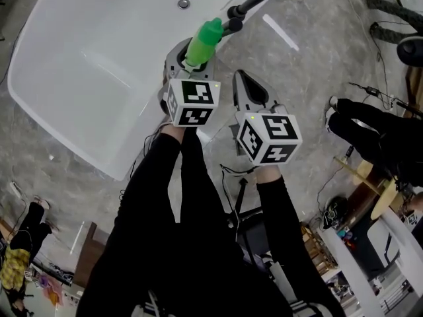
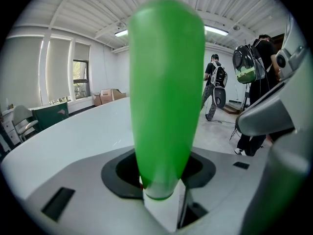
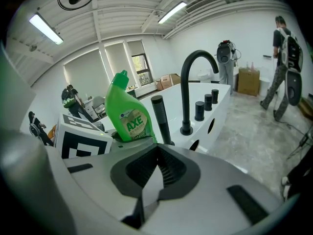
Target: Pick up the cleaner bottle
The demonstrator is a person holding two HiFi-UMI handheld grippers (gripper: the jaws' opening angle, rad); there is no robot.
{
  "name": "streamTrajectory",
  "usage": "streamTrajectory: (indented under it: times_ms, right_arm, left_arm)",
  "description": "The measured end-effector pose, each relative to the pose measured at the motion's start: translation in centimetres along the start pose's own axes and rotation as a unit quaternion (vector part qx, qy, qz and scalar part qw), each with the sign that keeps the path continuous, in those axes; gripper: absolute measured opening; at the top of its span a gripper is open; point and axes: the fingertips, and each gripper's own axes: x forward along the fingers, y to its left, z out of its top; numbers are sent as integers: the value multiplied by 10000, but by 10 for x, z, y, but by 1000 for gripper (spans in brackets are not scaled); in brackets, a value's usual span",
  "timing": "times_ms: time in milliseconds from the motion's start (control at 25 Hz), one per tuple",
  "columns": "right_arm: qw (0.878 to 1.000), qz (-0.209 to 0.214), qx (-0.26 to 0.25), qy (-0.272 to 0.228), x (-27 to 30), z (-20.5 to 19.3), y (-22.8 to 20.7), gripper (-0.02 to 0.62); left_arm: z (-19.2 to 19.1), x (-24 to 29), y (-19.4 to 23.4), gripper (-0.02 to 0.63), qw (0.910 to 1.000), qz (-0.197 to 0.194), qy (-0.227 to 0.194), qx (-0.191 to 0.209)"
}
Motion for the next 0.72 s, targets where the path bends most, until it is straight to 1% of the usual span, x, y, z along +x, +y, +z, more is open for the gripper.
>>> streamTrajectory:
  times_ms: [200,360,520,720]
  right_arm:
    - [9999,50,-121,-29,-5,8,11,2]
    - [9992,211,-345,-70,-3,20,26,2]
    - [9976,403,-554,-120,2,33,51,2]
    - [9941,672,-825,-199,10,51,89,2]
  left_arm:
    - [19,-20,13,196,9996,140,-248,-44]
    - [38,-39,31,196,9981,357,-501,-85]
    - [49,-59,55,196,9960,576,-678,-128]
    - [61,-88,93,196,9925,904,-794,-210]
